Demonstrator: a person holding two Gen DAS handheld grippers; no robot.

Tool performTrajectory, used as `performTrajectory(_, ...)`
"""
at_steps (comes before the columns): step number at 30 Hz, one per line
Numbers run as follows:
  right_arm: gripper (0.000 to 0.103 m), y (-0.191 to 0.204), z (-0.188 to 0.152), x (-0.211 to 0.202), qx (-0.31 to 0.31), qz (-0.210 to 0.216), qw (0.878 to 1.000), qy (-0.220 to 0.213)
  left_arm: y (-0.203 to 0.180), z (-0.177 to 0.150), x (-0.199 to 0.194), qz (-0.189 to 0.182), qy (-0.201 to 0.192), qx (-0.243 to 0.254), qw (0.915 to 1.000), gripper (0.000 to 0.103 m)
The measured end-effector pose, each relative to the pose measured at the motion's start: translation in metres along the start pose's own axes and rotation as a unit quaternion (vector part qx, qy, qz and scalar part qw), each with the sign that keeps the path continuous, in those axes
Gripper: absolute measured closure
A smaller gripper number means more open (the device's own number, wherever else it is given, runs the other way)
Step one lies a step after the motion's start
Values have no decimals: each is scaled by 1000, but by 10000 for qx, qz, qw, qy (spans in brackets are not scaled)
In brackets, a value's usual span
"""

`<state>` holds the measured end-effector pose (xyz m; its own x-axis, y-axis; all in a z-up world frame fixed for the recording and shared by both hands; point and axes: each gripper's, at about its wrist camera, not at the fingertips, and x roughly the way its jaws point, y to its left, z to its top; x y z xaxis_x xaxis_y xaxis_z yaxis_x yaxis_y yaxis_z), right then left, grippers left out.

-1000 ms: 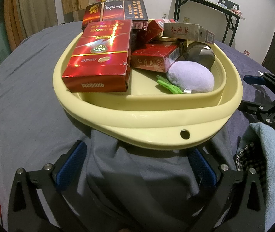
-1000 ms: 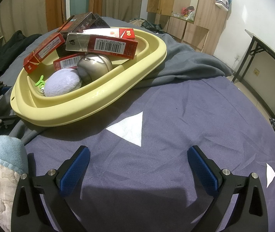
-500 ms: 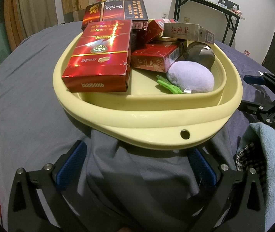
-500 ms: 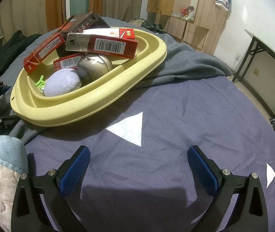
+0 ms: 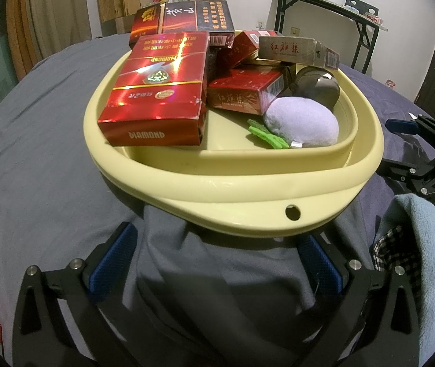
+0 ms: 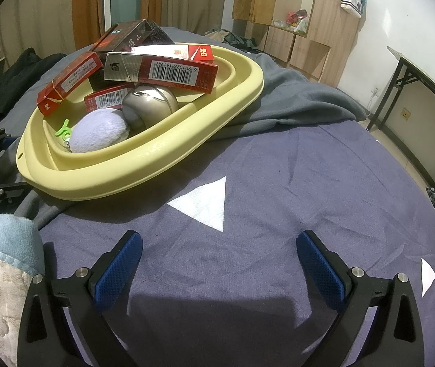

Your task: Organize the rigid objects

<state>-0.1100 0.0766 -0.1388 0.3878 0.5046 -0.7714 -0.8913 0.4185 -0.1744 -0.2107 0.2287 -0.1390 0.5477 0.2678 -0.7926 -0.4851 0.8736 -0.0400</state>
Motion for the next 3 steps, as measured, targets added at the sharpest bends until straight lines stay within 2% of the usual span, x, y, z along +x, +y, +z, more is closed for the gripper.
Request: performTrajectory(3, 0, 0, 0, 0, 0, 0, 10000, 0, 0, 0, 0, 4, 4, 3, 10000, 0)
